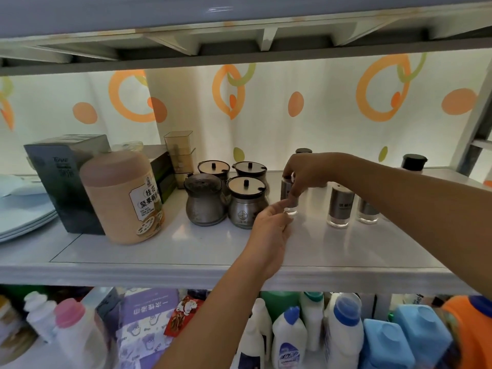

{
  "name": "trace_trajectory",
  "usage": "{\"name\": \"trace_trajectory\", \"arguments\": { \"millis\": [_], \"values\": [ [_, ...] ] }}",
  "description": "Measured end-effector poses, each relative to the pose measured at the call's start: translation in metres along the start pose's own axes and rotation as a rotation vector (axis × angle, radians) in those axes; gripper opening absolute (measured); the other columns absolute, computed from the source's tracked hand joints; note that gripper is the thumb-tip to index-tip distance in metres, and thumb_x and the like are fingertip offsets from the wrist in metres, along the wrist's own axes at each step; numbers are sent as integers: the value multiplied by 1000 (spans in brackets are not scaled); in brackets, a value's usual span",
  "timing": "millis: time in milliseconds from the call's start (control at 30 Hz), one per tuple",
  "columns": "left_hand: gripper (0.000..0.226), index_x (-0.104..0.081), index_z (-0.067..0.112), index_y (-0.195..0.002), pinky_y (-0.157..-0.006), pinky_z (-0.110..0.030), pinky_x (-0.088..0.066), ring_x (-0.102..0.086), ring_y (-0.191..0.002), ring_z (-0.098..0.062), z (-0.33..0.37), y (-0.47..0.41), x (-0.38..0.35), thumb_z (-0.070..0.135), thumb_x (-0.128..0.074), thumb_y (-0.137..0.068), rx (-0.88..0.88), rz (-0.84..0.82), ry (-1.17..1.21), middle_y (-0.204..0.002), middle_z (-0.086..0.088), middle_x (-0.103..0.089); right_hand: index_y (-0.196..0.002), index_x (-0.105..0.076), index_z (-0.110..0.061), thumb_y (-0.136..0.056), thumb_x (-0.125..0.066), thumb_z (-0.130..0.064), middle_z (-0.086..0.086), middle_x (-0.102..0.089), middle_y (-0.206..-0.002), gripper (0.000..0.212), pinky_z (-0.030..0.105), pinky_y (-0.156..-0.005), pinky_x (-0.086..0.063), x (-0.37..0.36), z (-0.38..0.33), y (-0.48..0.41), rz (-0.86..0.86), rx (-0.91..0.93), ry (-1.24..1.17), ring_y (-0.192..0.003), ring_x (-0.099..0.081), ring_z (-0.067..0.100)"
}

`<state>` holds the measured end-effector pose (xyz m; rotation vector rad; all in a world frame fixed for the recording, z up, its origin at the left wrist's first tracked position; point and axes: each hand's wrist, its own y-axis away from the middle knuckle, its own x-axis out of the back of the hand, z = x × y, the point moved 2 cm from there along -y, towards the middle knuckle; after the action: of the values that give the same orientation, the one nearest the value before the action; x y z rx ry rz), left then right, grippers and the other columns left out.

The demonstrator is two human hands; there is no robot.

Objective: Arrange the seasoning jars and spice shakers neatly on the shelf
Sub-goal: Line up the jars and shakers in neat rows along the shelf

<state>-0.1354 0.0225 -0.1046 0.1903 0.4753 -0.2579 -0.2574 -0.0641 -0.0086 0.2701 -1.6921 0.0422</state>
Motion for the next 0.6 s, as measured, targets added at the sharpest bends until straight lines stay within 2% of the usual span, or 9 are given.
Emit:
{"name": "trace_trajectory", "arguments": {
  "millis": [67, 133, 200, 267, 333, 467, 600],
  "values": [
    [42, -50, 3, -130, -101, -30, -45, -59, -105, -19, 1, 1, 1, -12, -36, -94, 7, 4, 26, -123, -13, -61, -100, -72, -6, -75, -80, -24, 10, -74, -90, 33, 25, -62, -47, 0, 0, -4, 7, 0, 6, -70, -62, 17],
    [44, -45, 3, -135, -97, -26, -44, -59, -98, -13, 2, 2, 0, -12, -36, -95, -3, -2, 27, -111, -6, -61, -101, -72, -6, -77, -78, -22, 10, -74, -91, 29, 25, -61, -47, 0, -1, -8, 11, -2, 6, -71, -63, 17],
    [40, -50, 7, -127, -90, -22, -45, -58, -94, -11, 3, 4, -1, -12, -35, -95, -11, -17, 27, -103, -3, -61, -100, -72, -5, -77, -78, -22, 11, -74, -91, 30, 24, -59, -47, 0, -2, -10, 7, -3, 6, -71, -62, 18],
    [33, -55, 10, -107, -83, -20, -47, -60, -94, -12, 4, 3, 0, -12, -35, -94, -3, -28, 17, -102, -4, -62, -100, -71, -4, -76, -79, -24, 11, -74, -91, 32, 25, -60, -48, 0, -2, -13, 5, -5, -3, -72, -63, 20],
    [34, -58, 13, -96, -80, -20, -48, -61, -94, -13, 5, 4, 0, -12, -35, -94, -1, -30, -3, -101, -5, -64, -98, -72, -4, -76, -79, -25, 11, -74, -91, 32, 26, -60, -48, -1, -2, -15, 15, -4, -13, -71, -63, 19],
    [35, -58, 15, -91, -74, -18, -49, -62, -89, -10, 5, 4, 0, -11, -36, -95, -13, -20, -17, -95, -2, -66, -92, -72, -3, -75, -80, -26, 11, -75, -87, 29, 24, -58, -45, -2, -5, -18, 33, 12, -25, -67, -61, 17],
    [33, -60, 14, -93, -74, -19, -48, -63, -88, -9, 5, 4, 0, -10, -36, -94, -16, -27, -10, -92, -1, -67, -93, -72, -2, -77, -78, -25, 10, -75, -86, 29, 21, -55, -44, -2, -9, -18, 33, 10, -20, -64, -61, 15]
  ]
}}
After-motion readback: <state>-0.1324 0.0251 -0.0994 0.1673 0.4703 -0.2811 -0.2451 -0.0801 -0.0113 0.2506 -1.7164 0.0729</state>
